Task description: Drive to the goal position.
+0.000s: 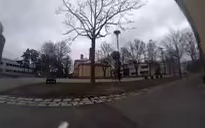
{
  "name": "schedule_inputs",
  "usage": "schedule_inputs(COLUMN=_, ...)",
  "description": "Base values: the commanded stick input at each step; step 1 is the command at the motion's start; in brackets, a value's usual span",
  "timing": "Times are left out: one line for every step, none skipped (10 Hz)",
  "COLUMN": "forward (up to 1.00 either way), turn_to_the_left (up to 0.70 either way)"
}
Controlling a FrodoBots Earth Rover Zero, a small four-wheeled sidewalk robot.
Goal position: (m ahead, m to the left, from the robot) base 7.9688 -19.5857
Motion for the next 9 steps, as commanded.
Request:
schedule_inputs(forward=1.0, turn_to_the_left=-0.4)
schedule_inputs(forward=1.0, turn_to_the_left=-0.4)
schedule_inputs(forward=1.0, turn_to_the_left=-0.4)
schedule_inputs(forward=1.0, turn_to_the_left=-0.4)
schedule_inputs(forward=1.0, turn_to_the_left=-0.4)
schedule_inputs(forward=1.0, turn_to_the_left=-0.4)
schedule_inputs(forward=1.0, turn_to_the_left=-0.38)
schedule_inputs(forward=1.0, turn_to_the_left=-0.28)
schedule_inputs(forward=1.0, turn_to_the_left=-0.19)
